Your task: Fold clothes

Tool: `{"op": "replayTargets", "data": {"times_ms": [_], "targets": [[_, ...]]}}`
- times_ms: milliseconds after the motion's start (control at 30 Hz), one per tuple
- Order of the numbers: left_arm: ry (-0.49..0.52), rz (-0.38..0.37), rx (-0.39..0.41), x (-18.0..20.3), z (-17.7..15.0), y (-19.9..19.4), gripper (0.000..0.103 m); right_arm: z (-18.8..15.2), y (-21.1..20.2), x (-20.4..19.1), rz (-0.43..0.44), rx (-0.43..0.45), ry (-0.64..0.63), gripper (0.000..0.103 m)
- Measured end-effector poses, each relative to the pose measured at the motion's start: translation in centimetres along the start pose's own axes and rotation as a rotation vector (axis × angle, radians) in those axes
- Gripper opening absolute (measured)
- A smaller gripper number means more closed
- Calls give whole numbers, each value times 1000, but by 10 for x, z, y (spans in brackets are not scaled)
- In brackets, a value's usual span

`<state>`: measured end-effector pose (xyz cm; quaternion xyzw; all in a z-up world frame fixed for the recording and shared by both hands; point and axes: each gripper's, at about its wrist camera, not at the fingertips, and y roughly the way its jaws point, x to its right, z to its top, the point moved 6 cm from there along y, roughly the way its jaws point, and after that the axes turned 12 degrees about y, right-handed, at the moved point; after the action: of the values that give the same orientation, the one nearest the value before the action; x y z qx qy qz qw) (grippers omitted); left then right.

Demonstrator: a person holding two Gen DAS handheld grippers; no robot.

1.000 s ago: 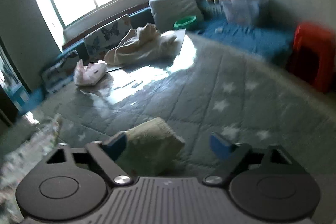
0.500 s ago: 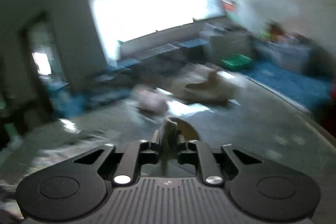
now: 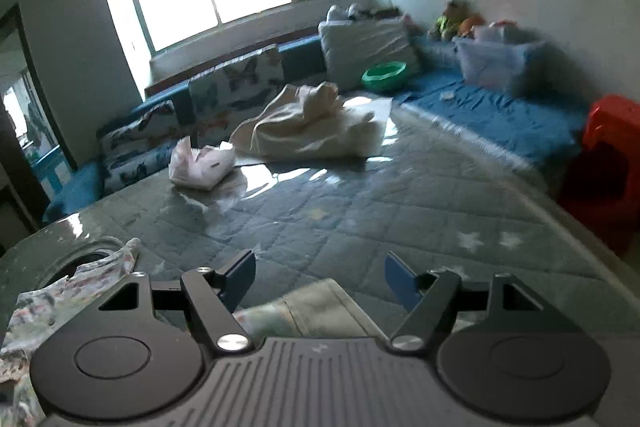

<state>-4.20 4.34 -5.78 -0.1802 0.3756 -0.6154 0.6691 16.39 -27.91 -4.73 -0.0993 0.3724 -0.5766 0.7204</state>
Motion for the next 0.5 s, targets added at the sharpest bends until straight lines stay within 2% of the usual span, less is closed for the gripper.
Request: {"op": "replayTargets", "data": {"times_ms": [100, 200, 233, 267, 300, 333, 433, 467, 500], "targets": [[-5, -1, 2, 0, -1, 0, 103, -6, 19, -12, -21, -67, -80, 68], [-7, -1, 3, -1, -1, 0, 103, -16, 39, -13, -127, -109, -126, 68], [-6, 0, 5, -1, -1, 0, 103, -19, 44, -13, -126, -122, -129, 65], [-6, -1, 6, -1, -2, 0, 103, -23, 49, -12, -121, -135, -131, 52], [-8, -3, 6, -1, -2, 0, 103, -25, 51, -13, -111, -141, -130, 45], [-10, -5, 6, -1, -2, 0, 103, -25, 51, -15, -95, -133, -137, 27], [-11, -7, 6, -1, -2, 0, 103, -20, 36, -24, -58, -21, -164, 23], [-11, -6, 8, -1, -3, 0, 103, -16, 33, -23, -71, 30, -162, 23], [-10, -7, 9, -1, -3, 0, 103, -13, 34, -20, -108, 46, -167, 23]]}}
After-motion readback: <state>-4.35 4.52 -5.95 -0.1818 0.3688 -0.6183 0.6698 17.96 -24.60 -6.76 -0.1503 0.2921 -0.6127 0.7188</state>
